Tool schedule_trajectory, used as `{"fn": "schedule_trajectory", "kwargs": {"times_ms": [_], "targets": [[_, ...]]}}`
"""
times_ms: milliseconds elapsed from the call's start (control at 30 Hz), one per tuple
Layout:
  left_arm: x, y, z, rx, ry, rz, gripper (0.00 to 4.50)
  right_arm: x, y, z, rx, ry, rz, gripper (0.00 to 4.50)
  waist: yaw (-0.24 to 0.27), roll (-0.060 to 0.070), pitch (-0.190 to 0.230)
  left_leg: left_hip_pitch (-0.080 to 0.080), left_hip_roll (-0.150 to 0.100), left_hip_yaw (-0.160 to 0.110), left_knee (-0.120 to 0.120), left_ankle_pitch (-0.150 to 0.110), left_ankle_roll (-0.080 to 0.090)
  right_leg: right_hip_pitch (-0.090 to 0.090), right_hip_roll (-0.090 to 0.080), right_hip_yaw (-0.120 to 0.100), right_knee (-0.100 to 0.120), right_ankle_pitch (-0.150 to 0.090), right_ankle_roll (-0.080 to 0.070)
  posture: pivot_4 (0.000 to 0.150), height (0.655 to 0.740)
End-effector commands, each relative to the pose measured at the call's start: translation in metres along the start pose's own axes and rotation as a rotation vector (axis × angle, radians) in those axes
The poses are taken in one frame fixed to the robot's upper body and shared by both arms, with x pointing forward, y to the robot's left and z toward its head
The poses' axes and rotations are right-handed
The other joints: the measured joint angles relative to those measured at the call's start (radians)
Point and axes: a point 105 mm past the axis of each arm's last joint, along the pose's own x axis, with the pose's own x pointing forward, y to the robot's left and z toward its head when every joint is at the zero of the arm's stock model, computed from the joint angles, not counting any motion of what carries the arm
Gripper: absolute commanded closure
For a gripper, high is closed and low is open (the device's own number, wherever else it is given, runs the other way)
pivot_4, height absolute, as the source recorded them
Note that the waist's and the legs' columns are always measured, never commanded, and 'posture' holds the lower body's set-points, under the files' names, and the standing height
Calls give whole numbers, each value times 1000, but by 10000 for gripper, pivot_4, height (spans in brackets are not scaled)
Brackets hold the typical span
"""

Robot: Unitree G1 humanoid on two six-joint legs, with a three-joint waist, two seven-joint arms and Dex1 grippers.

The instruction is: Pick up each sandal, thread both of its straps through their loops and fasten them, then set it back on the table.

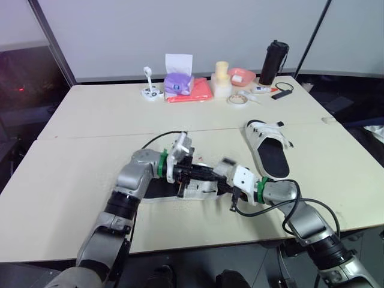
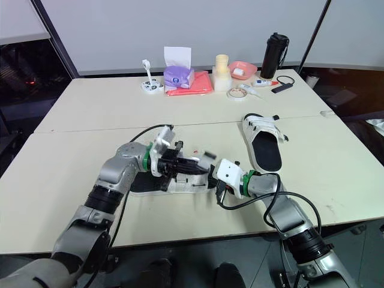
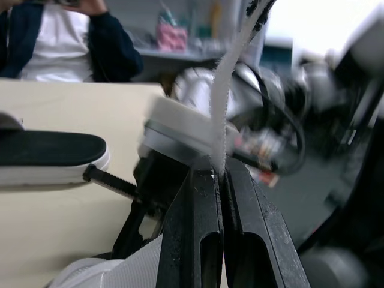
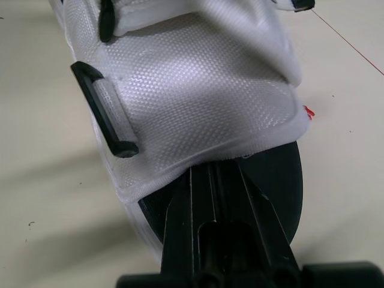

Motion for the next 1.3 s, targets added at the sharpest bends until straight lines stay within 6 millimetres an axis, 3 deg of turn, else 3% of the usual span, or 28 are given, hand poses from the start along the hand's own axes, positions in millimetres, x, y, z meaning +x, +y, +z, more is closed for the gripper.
{"fn": "schedule_trajectory", "kwargs": {"times_ms": [33,200,333,500,700,900,933,1000,1100,1200,1300], "targets": [[8,-16,-8,273,95,-122,44364,-1,14,-25,50,94,54,45000,1,0,0,0,0,0,0,0,0,0,0,0,-1,0,0,1500,7400],[4,-15,-34,476,243,-161,44364,-1,14,-25,47,97,58,45000,4,0,0,0,0,0,0,0,1,2,-1,0,-4,0,0,1500,7400],[2,-11,-37,558,268,-160,26310,-1,14,-25,45,96,60,45000,4,0,0,0,-1,0,0,0,1,2,-1,0,-4,0,0,1500,7400],[-9,-16,-38,642,286,-185,321,1,13,-24,37,94,66,45000,0,0,0,0,-1,-1,0,0,1,2,-1,-1,-4,0,0,1500,7400],[-29,-13,-24,689,297,-125,321,5,12,-22,25,86,80,45000,-2,0,0,0,-1,-4,0,0,1,2,0,-1,-4,0,1,1500,7400],[-53,4,7,609,217,112,321,7,10,-20,17,81,91,45000,-3,0,0,0,-1,-4,0,0,1,2,0,-1,-3,0,1,1500,7400],[-56,7,12,545,187,157,321,7,10,-20,16,81,93,45000,-3,0,0,0,0,-5,0,0,1,2,0,-1,-3,0,1,1500,7400],[-64,12,25,236,54,282,321,7,11,-20,13,80,98,45000,-7,1,0,0,0,-5,0,0,1,2,1,-1,-3,0,1,1500,7400],[-71,4,31,-125,-67,345,321,8,11,-20,11,79,102,45000,-11,1,0,0,1,-5,0,0,1,1,1,-1,0,-1,2,1500,7400],[-81,-16,24,-348,-66,338,321,8,12,-20,11,78,105,45000,-11,1,0,0,1,-6,0,0,1,-1,1,-1,3,-1,2,1500,7400],[-85,-51,20,-596,-57,259,321,7,12,-20,13,80,106,45000,-11,2,1,0,2,-6,0,0,1,-1,1,-1,4,-1,1,1500,7400]]}}
